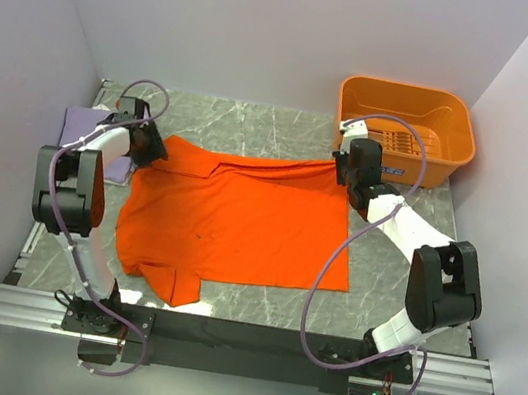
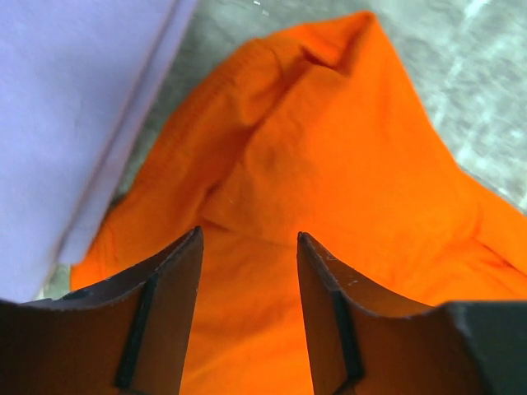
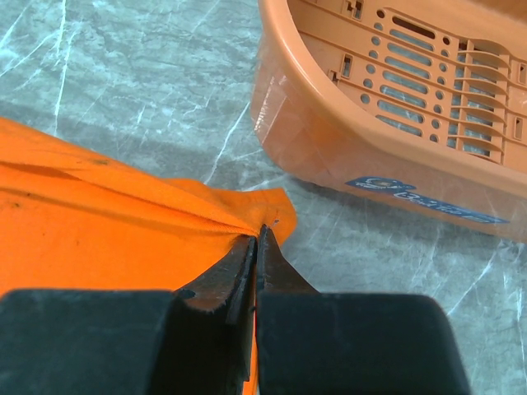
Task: Fold and stack the t-shirts
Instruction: Fold the tshirt
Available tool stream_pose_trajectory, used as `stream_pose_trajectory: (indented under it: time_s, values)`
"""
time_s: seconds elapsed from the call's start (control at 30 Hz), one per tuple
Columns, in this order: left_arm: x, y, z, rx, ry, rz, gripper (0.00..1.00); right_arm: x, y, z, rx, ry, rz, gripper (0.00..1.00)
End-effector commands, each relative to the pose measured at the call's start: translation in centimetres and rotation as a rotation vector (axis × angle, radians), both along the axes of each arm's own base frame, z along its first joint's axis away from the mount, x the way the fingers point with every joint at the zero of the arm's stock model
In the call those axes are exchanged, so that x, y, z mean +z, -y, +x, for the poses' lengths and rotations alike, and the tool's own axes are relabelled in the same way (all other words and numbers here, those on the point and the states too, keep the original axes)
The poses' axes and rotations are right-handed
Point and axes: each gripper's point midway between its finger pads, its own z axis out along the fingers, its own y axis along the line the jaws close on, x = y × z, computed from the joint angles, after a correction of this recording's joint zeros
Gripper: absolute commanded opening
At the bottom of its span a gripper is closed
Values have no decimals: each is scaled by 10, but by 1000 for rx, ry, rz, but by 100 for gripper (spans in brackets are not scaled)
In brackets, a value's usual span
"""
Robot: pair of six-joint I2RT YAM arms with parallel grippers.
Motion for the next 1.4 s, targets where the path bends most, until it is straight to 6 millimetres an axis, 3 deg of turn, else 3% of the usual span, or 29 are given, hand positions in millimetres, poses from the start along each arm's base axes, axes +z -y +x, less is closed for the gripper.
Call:
stream_pose_trajectory:
  time_s: [0.0, 0.27, 0.6, 0.97, 1.07, 1.13, 1.37]
  values:
    - [5, -7, 16, 11, 28, 49, 54, 25, -2, 10, -11, 74, 25, 0]
    - [-11, 1, 22, -6, -12, 55, 52, 19, -3, 12, -11, 61, 25, 0]
    - [-15, -7, 24, 26, -26, 92, 48, 18, -3, 12, -11, 59, 25, 0]
    - [-17, 1, 27, 1, -32, 88, 10, 22, -3, 13, -12, 66, 27, 0]
    - [-4, -1, 28, 4, -13, 97, 1, 27, -3, 13, -15, 74, 26, 0]
    - [7, -3, 29, 13, 7, 108, 1, 32, -3, 14, -14, 77, 26, 0]
    - [75, -6, 19, 38, 87, 125, 1, 51, 0, 13, -24, 106, 29, 0]
